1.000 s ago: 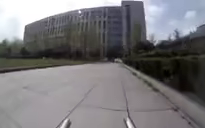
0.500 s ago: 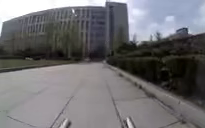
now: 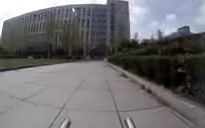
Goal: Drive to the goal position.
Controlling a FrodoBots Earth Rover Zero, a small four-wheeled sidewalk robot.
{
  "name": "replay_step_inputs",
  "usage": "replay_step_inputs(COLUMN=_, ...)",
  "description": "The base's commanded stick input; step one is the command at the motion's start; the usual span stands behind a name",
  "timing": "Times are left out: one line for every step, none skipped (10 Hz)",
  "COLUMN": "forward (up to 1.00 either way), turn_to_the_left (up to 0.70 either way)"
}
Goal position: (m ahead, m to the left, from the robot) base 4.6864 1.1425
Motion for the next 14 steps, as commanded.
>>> replay_step_inputs(forward=0.0, turn_to_the_left=0.0)
replay_step_inputs(forward=0.0, turn_to_the_left=0.0)
replay_step_inputs(forward=0.0, turn_to_the_left=-0.6)
replay_step_inputs(forward=0.33, turn_to_the_left=-0.61)
replay_step_inputs(forward=0.73, turn_to_the_left=-0.48)
replay_step_inputs(forward=1.0, turn_to_the_left=-0.33)
replay_step_inputs(forward=1.0, turn_to_the_left=-0.11)
replay_step_inputs(forward=1.0, turn_to_the_left=-0.18)
replay_step_inputs(forward=1.0, turn_to_the_left=-0.38)
replay_step_inputs(forward=0.74, turn_to_the_left=-0.25)
replay_step_inputs(forward=0.0, turn_to_the_left=0.0)
replay_step_inputs(forward=0.0, turn_to_the_left=0.0)
replay_step_inputs(forward=0.0, turn_to_the_left=0.0)
replay_step_inputs(forward=0.0, turn_to_the_left=0.0)
